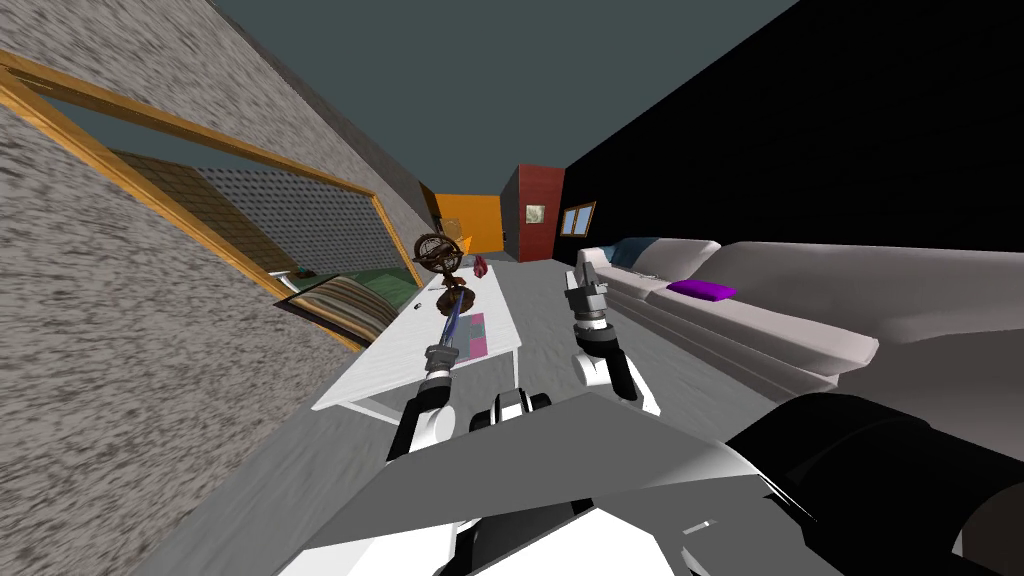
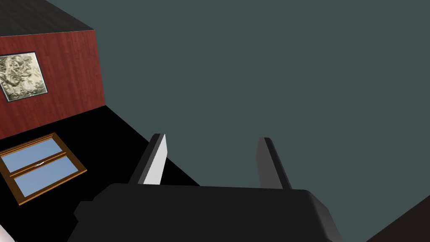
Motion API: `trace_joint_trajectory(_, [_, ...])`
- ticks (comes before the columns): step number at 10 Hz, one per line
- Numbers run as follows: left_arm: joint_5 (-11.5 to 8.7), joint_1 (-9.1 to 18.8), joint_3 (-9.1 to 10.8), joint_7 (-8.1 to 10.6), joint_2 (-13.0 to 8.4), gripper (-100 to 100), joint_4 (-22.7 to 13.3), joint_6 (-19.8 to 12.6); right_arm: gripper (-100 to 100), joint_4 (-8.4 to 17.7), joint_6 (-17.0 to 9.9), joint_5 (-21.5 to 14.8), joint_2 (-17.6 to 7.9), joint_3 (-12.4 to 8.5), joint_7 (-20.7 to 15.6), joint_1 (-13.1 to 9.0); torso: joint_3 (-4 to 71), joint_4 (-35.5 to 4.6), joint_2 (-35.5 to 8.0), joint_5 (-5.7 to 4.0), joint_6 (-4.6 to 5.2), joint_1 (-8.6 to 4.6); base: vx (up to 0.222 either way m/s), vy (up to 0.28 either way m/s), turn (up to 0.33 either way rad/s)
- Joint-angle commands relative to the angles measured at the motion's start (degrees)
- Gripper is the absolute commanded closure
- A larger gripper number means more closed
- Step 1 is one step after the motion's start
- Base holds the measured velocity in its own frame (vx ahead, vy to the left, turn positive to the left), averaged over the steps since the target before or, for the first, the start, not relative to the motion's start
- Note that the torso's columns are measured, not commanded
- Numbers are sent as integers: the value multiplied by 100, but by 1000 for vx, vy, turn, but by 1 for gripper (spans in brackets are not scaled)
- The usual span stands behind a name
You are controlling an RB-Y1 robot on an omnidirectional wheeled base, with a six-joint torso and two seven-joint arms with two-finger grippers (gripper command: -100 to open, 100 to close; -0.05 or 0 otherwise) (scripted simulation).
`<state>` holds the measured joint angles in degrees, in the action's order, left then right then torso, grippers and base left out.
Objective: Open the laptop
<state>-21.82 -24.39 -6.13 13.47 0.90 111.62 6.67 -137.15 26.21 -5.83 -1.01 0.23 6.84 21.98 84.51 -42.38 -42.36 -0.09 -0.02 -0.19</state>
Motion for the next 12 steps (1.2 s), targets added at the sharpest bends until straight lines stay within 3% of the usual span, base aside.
trace_joint_trajectory(1, [280,166,129,-283,-148,100,-204,33,0,0,0,0,0,0,0,0,10,5,15,-4,2,-11,76,-119,11])
trace_joint_trajectory(7, [857,463,373,-830,-445,100,-603,84,0,0,0,0,0,0,0,0,3,2,2,2,3,15,57,-99,9])
trace_joint_trajectory(8, [793,405,339,-757,-411,100,-557,72,0,0,0,0,0,0,0,0,5,3,5,3,4,15,30,-38,2])
trace_joint_trajectory(9, [1000,472,378,-962,-505,100,-798,245,0,-1,0,0,0,0,0,0,-1,2,-6,6,1,28,13,-59,-9])
trace_joint_trajectory(12, [1296,567,433,-1240,-642,100,-1142,506,0,0,0,0,0,0,0,0,7,8,8,4,0,14,2,-90,0])
